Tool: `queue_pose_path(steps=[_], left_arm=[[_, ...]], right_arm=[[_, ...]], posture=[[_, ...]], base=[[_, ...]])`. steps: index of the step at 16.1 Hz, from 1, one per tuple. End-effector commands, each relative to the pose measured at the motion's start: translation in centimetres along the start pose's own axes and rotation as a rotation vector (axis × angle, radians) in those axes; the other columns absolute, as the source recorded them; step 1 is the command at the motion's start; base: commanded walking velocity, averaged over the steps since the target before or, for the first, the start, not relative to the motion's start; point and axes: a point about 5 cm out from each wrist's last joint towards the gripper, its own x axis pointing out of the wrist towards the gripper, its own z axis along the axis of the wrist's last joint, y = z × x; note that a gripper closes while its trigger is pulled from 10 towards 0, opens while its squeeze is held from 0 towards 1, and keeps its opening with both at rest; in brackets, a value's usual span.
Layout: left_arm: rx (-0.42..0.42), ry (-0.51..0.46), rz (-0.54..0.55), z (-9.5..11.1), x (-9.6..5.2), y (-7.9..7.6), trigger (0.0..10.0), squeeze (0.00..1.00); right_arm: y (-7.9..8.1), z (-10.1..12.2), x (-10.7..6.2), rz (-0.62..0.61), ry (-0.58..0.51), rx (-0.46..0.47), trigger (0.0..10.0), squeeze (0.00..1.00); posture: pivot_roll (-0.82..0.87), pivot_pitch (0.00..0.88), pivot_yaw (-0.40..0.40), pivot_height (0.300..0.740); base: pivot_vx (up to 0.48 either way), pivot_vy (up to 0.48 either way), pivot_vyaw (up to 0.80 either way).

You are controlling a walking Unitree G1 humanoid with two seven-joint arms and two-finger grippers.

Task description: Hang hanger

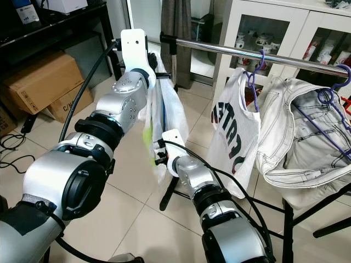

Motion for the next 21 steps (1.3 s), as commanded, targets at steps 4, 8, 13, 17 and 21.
queue_pose_path(steps=[4,8,13,17,21], left_arm=[[0.001,-0.051,-0.006,1.7,0.2,-0.1,0.0,0.00],[0.069,-0.056,-0.025,1.5,0.2,0.2,0.0,0.00],[0.140,-0.047,-0.041,1.4,0.2,2.2,0.0,0.00],[0.140,-0.047,-0.041,1.4,0.2,2.2,0.0,0.00],[0.140,-0.047,-0.041,1.4,0.2,2.2,0.0,0.00]], right_arm=[[-0.1,1.0,0.0,-0.002,-0.034,0.001,0.0,0.00],[-0.2,1.6,-0.1,0.040,-0.081,-0.002,0.0,0.00],[-1.1,2.6,-1.8,0.168,-0.232,-0.059,0.0,0.00],[-1.1,2.6,-1.8,0.168,-0.232,-0.059,0.0,0.00],[-1.1,2.6,-1.8,0.168,-0.232,-0.059,0.0,0.00]], posture=[[-0.02,0.000,0.059,0.740],[-0.02,0.000,0.060,0.740],[-0.02,0.000,0.060,0.740],[-0.02,0.000,0.060,0.740],[-0.02,0.000,0.060,0.740]], base=[[0.000,0.000,0.00],[0.000,0.000,0.00],[0.000,0.000,0.00],[0.000,0.000,0.00],[0.000,0.000,0.00]])
